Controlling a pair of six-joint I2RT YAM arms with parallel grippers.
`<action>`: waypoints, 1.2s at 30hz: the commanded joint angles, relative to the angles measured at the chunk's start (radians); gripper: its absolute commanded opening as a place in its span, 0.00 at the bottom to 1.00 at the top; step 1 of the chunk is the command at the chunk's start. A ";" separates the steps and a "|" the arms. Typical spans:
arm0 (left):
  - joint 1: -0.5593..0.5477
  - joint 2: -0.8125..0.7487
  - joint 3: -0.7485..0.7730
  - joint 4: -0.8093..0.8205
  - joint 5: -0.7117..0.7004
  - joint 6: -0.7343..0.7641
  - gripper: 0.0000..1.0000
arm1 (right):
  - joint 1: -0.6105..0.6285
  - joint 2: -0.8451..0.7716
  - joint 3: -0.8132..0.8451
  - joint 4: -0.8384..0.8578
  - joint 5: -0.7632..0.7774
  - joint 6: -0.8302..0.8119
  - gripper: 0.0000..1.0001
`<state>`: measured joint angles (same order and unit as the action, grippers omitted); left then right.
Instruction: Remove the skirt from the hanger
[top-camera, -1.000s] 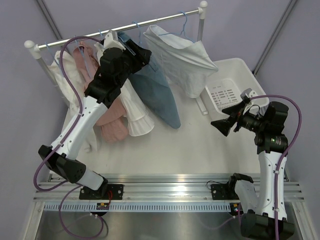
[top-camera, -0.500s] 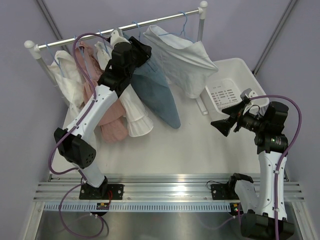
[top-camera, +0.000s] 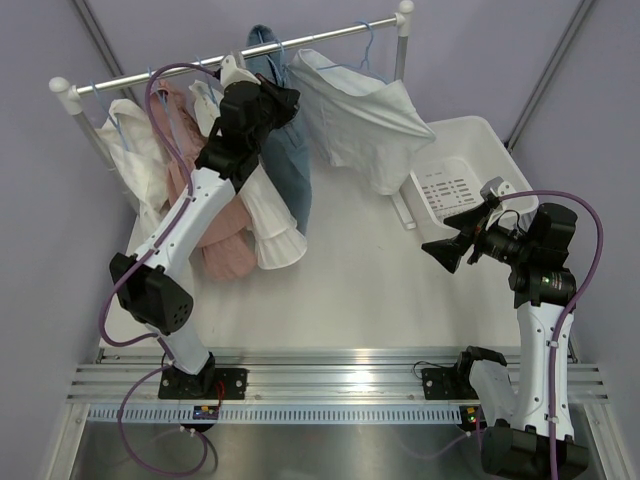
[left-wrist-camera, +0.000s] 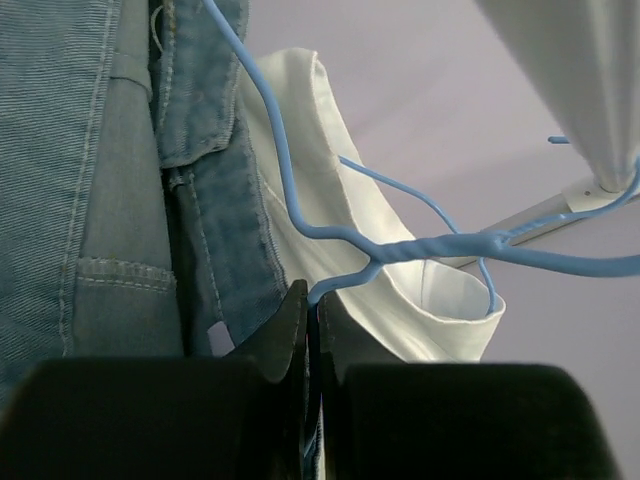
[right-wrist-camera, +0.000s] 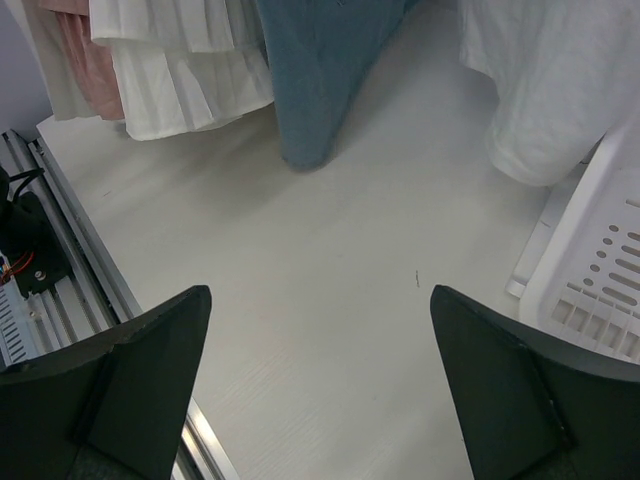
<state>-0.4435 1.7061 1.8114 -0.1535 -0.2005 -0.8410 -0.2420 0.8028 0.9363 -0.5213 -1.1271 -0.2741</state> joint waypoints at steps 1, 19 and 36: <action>0.003 -0.029 0.058 0.149 0.119 0.060 0.00 | 0.006 -0.008 0.009 -0.011 -0.008 -0.019 1.00; 0.005 -0.223 -0.104 0.187 0.383 0.135 0.00 | 0.004 -0.008 0.006 -0.029 -0.019 -0.048 0.99; 0.014 -0.569 -0.478 0.052 0.630 0.160 0.00 | 0.007 0.042 0.081 -0.163 -0.157 -0.131 0.99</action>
<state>-0.4332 1.2129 1.3643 -0.1940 0.3210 -0.6983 -0.2420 0.8242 0.9455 -0.6319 -1.2320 -0.3775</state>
